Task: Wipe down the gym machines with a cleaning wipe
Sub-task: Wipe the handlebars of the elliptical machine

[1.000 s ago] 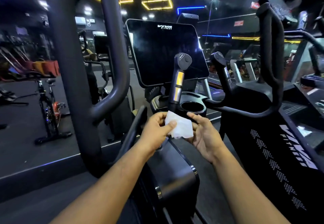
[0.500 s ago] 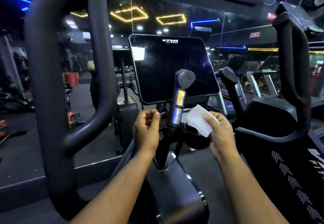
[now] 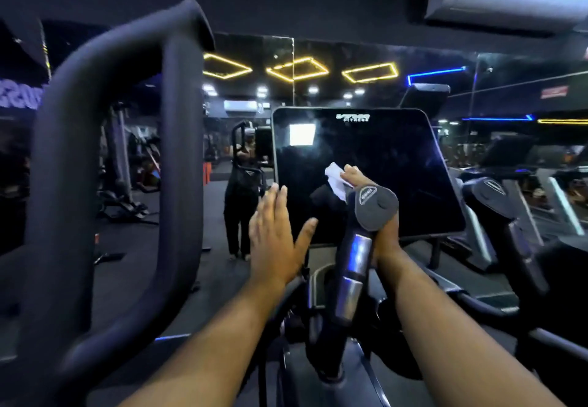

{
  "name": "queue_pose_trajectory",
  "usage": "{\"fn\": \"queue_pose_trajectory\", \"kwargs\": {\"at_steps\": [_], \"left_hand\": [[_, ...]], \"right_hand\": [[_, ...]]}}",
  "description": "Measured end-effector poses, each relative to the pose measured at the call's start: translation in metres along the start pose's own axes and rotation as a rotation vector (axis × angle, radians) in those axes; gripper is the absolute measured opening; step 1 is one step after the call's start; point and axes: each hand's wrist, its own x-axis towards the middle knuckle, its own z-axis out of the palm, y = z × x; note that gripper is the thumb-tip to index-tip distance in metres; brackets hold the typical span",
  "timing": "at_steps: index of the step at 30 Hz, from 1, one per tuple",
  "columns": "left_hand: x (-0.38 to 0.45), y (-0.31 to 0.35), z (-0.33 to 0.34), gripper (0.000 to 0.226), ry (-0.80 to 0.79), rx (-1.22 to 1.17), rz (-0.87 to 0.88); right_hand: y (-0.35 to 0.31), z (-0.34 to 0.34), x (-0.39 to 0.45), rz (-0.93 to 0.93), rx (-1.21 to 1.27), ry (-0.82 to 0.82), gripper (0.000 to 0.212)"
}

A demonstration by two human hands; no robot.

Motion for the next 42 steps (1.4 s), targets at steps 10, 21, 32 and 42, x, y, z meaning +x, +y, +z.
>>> {"fn": "queue_pose_trajectory", "kwargs": {"at_steps": [10,21,32,42], "left_hand": [[0.007,-0.019,0.013,0.142,-0.235,0.104,0.078],[0.006,-0.021,0.019,0.142,-0.210,0.037,0.021],[0.006,-0.011,0.011,0.139,-0.211,0.130,0.000],[0.005,-0.008,0.007,0.137,-0.225,0.143,0.024]], "right_hand": [[0.067,-0.002,0.034,-0.600,-1.471,-0.340,0.081],[0.028,0.016,0.076,-0.431,-1.543,-0.414,0.105],[0.011,0.041,0.120,-0.445,-1.481,-0.363,0.072],[-0.002,0.069,0.138,-0.439,-1.447,-0.414,0.063]]}}
